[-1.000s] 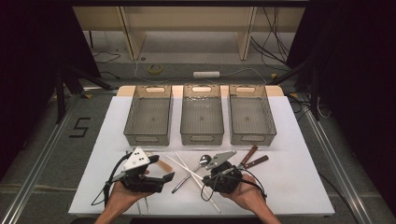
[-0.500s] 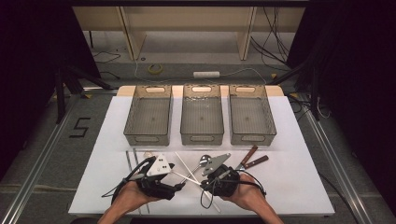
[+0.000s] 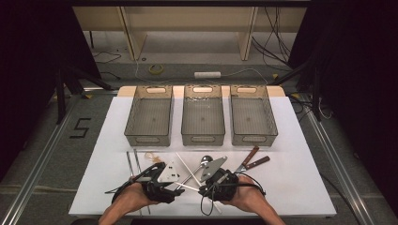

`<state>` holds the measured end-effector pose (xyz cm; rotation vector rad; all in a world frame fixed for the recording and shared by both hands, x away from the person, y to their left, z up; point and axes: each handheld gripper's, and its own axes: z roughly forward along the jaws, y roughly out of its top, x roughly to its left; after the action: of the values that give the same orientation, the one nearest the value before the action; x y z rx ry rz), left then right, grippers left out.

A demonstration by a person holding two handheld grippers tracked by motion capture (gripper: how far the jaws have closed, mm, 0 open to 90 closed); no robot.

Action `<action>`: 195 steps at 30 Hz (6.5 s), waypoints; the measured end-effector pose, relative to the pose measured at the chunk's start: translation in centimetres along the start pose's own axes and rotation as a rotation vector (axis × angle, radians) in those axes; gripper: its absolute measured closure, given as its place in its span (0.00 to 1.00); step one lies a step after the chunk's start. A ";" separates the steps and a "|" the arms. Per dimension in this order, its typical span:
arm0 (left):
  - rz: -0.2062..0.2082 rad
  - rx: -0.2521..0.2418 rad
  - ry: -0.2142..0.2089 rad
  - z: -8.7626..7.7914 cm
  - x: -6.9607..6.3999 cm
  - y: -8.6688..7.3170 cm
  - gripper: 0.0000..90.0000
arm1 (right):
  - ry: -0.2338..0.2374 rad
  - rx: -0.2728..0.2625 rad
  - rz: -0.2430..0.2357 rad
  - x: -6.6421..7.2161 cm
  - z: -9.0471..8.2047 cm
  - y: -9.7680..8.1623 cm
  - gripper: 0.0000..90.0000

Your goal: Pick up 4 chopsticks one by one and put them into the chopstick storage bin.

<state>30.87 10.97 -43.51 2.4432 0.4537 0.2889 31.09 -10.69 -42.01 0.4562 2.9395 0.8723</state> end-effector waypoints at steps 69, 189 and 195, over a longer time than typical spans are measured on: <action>-0.409 -0.139 0.153 -3.9 9.2 -2.0 0.94 | -0.124 -0.354 0.303 -0.7 -1.5 -4.0 0.34; -0.498 -0.401 0.140 -3.9 8.7 -3.2 0.25 | -0.161 -0.178 0.377 -0.3 3.4 -4.1 0.68; -0.498 -0.402 0.142 -3.9 7.6 -3.3 0.25 | -0.173 -0.160 0.378 -0.1 3.9 -4.1 0.74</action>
<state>35.80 18.57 -41.79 1.8556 0.9444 0.3042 30.59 -11.99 -47.51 1.0407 2.6412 1.0318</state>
